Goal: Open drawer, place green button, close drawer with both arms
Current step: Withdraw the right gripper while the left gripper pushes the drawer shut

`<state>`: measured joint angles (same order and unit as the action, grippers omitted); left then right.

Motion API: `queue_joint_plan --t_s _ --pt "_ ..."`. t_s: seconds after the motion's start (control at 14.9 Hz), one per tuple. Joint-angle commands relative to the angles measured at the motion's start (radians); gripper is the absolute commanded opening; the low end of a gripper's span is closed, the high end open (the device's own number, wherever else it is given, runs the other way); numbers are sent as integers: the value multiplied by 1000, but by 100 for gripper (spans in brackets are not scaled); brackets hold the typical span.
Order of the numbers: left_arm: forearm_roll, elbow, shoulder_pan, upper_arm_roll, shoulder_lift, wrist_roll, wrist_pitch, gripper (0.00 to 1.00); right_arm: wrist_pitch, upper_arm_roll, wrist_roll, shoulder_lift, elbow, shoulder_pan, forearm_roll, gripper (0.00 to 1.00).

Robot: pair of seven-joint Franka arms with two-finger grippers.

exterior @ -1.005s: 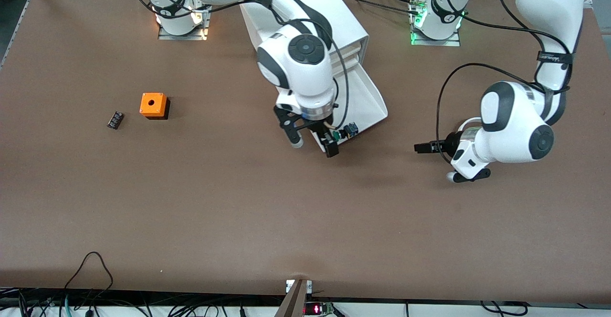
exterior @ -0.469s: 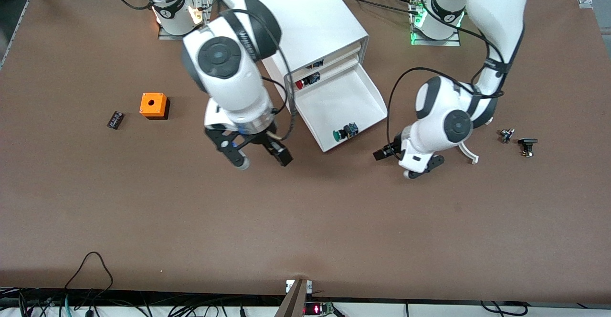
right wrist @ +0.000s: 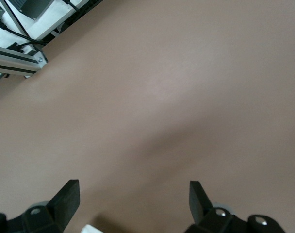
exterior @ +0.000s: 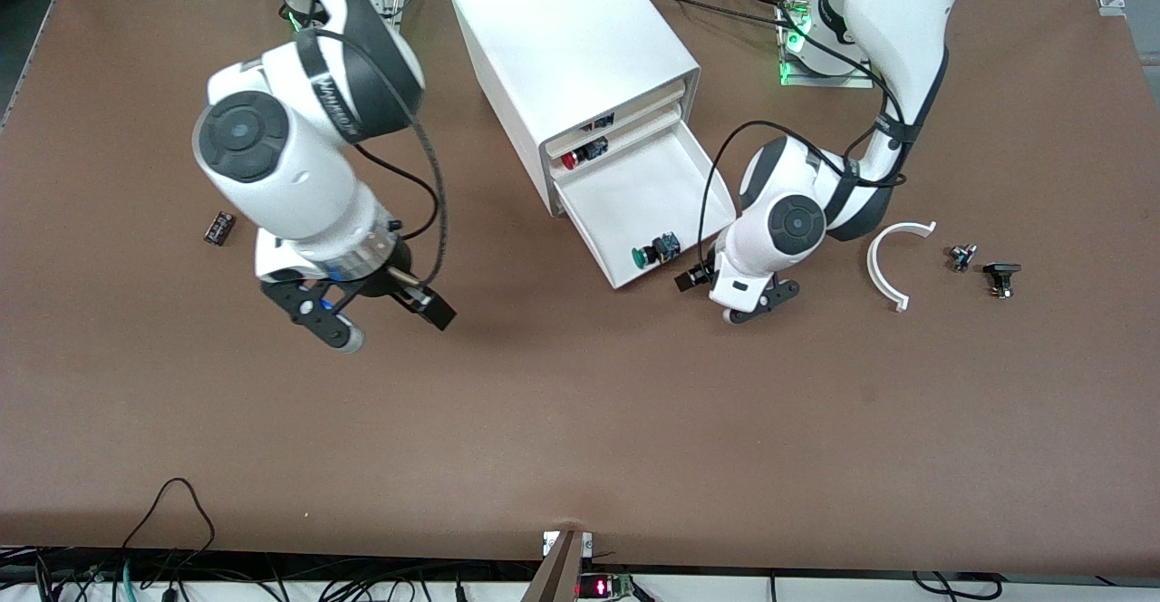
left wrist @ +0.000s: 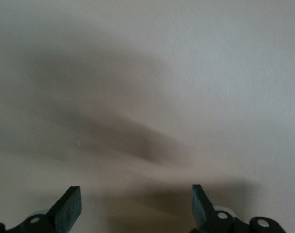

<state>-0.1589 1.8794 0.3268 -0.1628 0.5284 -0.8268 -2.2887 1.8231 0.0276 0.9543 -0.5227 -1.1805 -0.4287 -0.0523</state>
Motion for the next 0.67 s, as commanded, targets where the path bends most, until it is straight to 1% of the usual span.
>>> queue_joint_plan --t_s 0.0,0.13,0.2,0.33,0.47,0.6 --pt "15 47 2 -55 -16 -29 -9 100 -1 8 -183 136 -172 40 -15 100" --pt "13 64 -2 -95 -22 -63 -3 100 -2 60 -331 191 -237 41 -6 100" --pt "13 78 -2 -109 -31 -74 -3 100 -10 75 -415 216 -267 42 0 100" --pt "13 102 -2 -136 -47 -84 -1 100 -19 80 -505 253 -309 77 14 100" --pt "13 112 -2 -164 -50 -92 0 100 -31 66 -592 289 -346 131 46 100" --pt "13 122 -12 -211 -56 -130 3 100 -31 13 -685 328 -387 204 89 100"
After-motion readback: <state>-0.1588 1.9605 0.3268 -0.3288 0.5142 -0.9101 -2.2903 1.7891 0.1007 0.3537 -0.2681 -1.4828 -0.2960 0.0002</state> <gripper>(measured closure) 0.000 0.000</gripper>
